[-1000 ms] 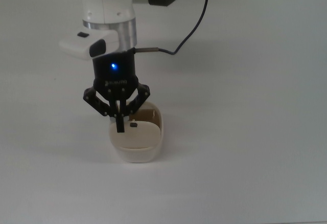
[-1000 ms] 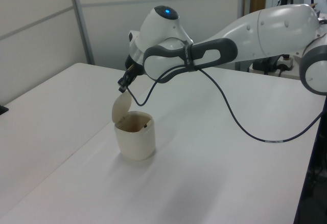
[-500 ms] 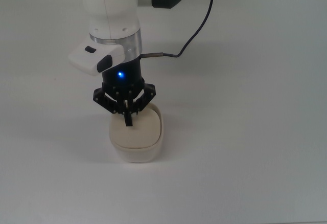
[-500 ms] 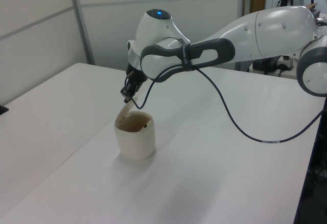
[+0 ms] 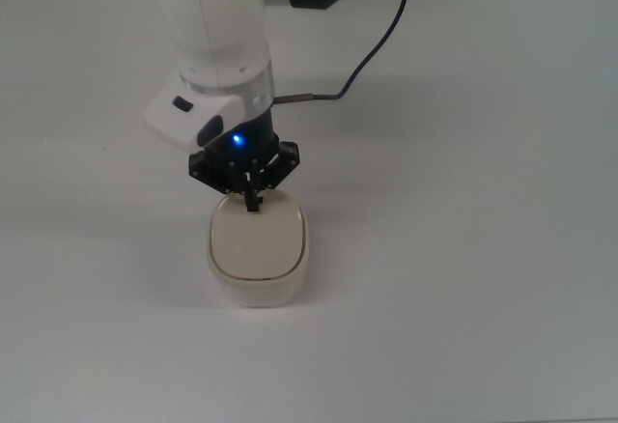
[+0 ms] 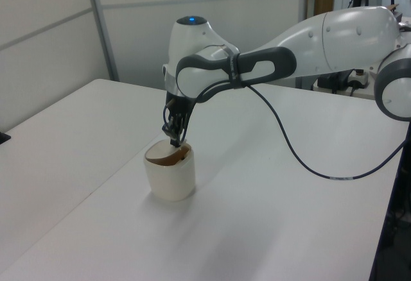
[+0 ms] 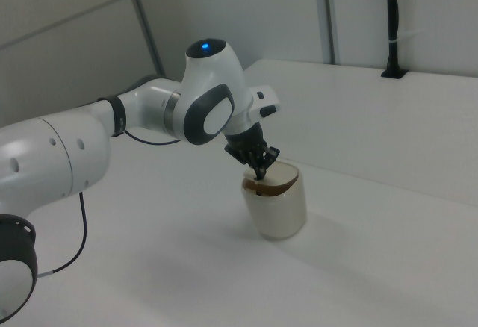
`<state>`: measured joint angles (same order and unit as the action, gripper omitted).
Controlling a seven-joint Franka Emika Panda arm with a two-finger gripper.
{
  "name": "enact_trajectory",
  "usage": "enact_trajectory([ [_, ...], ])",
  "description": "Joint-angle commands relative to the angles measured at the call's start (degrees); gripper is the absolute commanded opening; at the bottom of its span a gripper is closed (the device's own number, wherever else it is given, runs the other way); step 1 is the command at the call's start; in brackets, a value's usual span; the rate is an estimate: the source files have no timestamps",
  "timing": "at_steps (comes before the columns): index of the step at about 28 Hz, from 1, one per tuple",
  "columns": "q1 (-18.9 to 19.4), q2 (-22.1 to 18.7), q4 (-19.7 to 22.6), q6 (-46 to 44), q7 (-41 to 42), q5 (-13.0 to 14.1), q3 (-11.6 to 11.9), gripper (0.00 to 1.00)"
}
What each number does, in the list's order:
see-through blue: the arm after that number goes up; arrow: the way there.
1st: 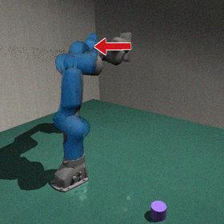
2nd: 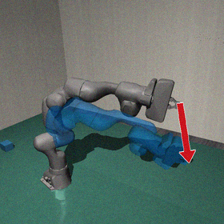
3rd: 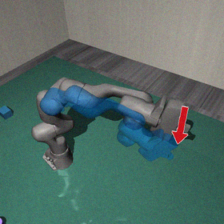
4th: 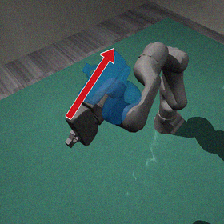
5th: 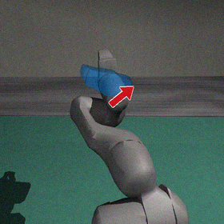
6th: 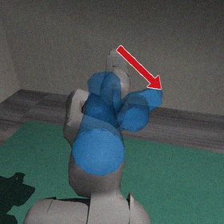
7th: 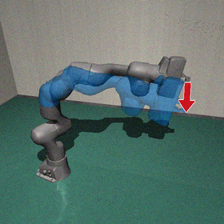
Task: Close the trash can
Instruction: 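Push the open lid down onto the can rim with the gripper, then lift the gripper up and away from the closed lid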
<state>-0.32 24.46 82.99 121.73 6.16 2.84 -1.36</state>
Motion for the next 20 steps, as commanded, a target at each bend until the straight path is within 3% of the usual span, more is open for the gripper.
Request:
enact_trajectory([
  [1,1.28,1.20,0.77,-0.70,-1.33,-1.25,0.22,0.00],
  [11,0.84,0.68,2.44,-1.49,-1.42,-1.96,0.75,0.00],
  [20,-0.47,-6.08,1.30,-13.77,-0.98,-1.95,0.92,0.00],
])
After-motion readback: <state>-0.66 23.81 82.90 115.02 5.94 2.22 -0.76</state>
